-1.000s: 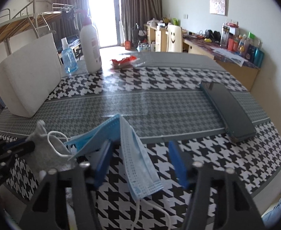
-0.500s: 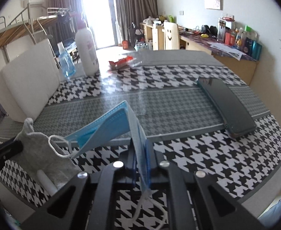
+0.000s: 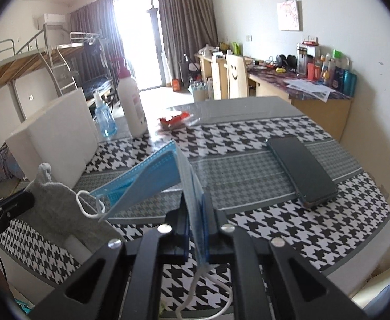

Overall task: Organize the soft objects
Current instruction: 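Lift the grey sock and blue mask and carry both toward the foam box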

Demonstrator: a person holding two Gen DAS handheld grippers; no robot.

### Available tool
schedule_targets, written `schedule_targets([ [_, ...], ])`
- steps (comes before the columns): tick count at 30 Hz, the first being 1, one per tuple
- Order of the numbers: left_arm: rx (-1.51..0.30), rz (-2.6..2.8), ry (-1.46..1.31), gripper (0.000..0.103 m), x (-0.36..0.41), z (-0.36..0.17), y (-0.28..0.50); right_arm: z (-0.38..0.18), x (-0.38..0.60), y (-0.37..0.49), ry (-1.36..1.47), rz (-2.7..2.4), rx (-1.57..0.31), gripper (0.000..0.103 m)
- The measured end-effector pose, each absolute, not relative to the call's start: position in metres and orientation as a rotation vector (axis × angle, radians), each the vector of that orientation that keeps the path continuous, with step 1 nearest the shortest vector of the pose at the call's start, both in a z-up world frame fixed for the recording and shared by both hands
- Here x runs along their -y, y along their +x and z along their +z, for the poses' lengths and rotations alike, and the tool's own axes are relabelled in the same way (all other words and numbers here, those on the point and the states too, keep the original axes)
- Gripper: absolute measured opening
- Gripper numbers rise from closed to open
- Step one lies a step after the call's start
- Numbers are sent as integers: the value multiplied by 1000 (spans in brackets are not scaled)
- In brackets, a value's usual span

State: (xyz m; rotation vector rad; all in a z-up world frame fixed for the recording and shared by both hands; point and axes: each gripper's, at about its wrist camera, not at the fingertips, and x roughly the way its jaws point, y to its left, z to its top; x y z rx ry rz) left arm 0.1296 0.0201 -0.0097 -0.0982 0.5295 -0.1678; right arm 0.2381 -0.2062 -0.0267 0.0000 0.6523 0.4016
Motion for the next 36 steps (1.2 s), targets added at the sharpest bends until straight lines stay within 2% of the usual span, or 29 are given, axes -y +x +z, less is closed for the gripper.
schedule_targets([
  [15,-461,-128,-91,9,-26,10,119,6,222,233,112,386,-567,11],
  [36,-388,-24,-34,9,-33,54,132,30,196,230,40,462,-504,11],
])
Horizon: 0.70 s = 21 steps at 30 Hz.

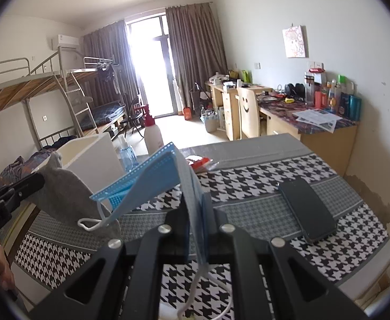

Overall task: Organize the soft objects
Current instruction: 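Lift the grey sock and blue mask and carry both toward the foam box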

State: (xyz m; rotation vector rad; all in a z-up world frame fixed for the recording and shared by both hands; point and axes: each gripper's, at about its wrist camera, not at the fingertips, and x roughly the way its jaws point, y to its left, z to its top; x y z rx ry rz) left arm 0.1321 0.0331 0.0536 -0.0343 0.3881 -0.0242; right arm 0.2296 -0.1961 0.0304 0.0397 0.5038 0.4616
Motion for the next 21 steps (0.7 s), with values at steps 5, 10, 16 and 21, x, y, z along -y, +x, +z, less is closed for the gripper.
schedule_targets([
  [5,-370,-10,-21,9,-36,60,137,36,191,229,26,474,-485,11],
  [10,-366,-7,-24,9,-39,66,145,40,186,229,15,487,-470,11],
  [16,-338,9,-15,9,-41,77,148,42,183,231,12,495,-463,11],
  [21,-333,26,-32,9,-47,81,155,48,178,231,10,511,-451,11],
])
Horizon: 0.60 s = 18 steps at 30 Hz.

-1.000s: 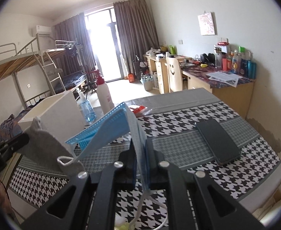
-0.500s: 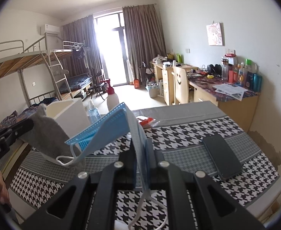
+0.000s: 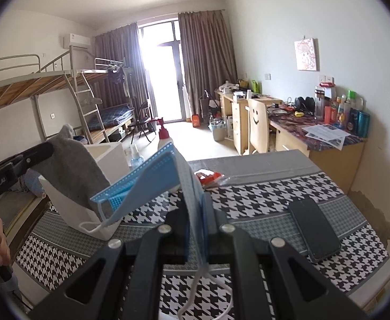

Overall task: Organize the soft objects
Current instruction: 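Lift the grey sock and blue mask and carry both toward the foam box, then lower the grey sock into the foam box and open the left tool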

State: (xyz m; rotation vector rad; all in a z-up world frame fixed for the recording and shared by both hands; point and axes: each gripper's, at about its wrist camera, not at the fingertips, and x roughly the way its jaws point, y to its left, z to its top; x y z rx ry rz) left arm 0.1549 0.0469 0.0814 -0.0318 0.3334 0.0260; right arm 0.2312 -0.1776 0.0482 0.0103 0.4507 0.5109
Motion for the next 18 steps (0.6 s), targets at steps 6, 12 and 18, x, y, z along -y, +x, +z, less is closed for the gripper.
schedule_targets([
  [6,-306,56,-36,9,-57,90,158,60,168,230,4,549,-418,11],
  [12,-273,99,-29,9,-66,101,162,68,156,231,-4,584,-404,11],
  [18,-251,162,-33,9,-81,107,165,72,144,233,-16,616,-398,11],
])
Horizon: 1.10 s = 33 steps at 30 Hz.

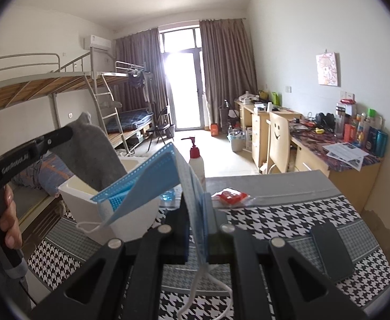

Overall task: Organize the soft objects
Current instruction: 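Lower the grey sock into the foam box and open the left tool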

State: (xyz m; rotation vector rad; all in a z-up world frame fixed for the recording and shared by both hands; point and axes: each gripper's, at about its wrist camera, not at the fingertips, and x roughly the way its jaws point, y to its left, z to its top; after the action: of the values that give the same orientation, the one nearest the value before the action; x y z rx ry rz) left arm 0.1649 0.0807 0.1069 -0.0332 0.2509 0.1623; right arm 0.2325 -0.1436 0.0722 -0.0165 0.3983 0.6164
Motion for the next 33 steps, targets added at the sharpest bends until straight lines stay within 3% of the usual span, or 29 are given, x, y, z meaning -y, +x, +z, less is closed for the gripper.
schedule_targets([
  [15,-240,311,-33,9,-107,109,175,69,114,239,-52,698,-417,11],
  [33,-373,358,-63,9,-135,92,207,68,110,240,-64,696,-430,11],
])
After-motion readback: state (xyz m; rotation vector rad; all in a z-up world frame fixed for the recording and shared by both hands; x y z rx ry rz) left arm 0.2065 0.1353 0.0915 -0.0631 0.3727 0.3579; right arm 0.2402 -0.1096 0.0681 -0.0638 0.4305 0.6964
